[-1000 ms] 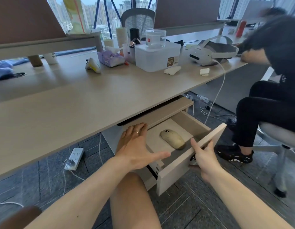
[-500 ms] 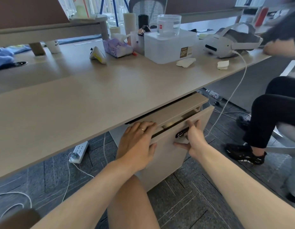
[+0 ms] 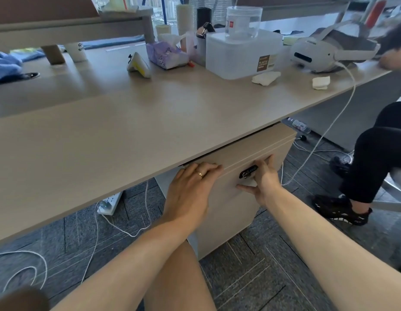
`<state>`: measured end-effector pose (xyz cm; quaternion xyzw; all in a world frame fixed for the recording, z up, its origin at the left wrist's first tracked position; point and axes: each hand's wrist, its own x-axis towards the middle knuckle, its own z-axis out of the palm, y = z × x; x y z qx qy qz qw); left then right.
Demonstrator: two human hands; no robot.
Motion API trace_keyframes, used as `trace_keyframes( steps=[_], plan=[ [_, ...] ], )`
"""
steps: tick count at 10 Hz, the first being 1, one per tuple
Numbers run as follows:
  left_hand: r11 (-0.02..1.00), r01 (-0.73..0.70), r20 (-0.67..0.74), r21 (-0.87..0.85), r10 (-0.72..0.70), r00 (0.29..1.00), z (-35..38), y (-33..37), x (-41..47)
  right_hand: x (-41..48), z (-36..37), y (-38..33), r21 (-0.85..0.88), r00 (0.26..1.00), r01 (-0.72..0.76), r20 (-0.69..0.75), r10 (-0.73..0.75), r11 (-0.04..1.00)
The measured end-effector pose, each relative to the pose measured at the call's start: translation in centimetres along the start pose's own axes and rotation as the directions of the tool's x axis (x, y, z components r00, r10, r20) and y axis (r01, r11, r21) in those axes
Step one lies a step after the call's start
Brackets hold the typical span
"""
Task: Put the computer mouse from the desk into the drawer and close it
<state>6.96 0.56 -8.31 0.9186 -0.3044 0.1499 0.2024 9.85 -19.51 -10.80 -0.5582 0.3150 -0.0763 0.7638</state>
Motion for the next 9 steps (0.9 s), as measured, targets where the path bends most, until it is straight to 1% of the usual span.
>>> trace_keyframes(
  steps=[2,3,5,6,7,8,9],
  plan=[
    [1.000,-0.015,-0.002,0.004,0.015,1.000,-0.1,0.0,0.1,0.2,0.4,-0.4,-0.016,0.999,-0.037,-0.026,0.037,0.999],
    [1.000,-0.022,-0.004,0.008,0.022,1.000,0.0,-0.1,0.1,0.0,0.5,-0.6,-0.029,0.999,-0.038,-0.017,0.038,0.999],
    [0.999,-0.032,0.004,0.029,0.032,0.999,0.1,-0.2,0.1,0.2,0.4,-0.6,-0.002,0.999,-0.050,-0.014,0.050,0.999],
    [0.998,-0.036,0.023,0.059,0.034,0.999,0.0,0.0,0.4,-0.1,0.1,-0.9,-0.022,0.999,-0.047,0.012,0.047,0.999],
    [0.996,-0.017,0.080,0.087,0.010,0.997,-0.5,0.3,0.5,-1.0,-1.1,-1.8,-0.157,0.995,-0.062,0.074,0.074,0.986],
    [0.998,-0.023,0.146,0.065,0.013,0.989,-1.5,0.9,1.2,-2.0,-3.0,-3.2,-0.485,0.996,0.001,0.078,0.042,0.875],
    [0.998,-0.005,0.282,0.069,-0.015,0.959,-3.1,1.5,2.1,-4.2,-4.6,-4.2,-0.783,0.990,0.116,0.141,-0.007,0.611]
  ],
)
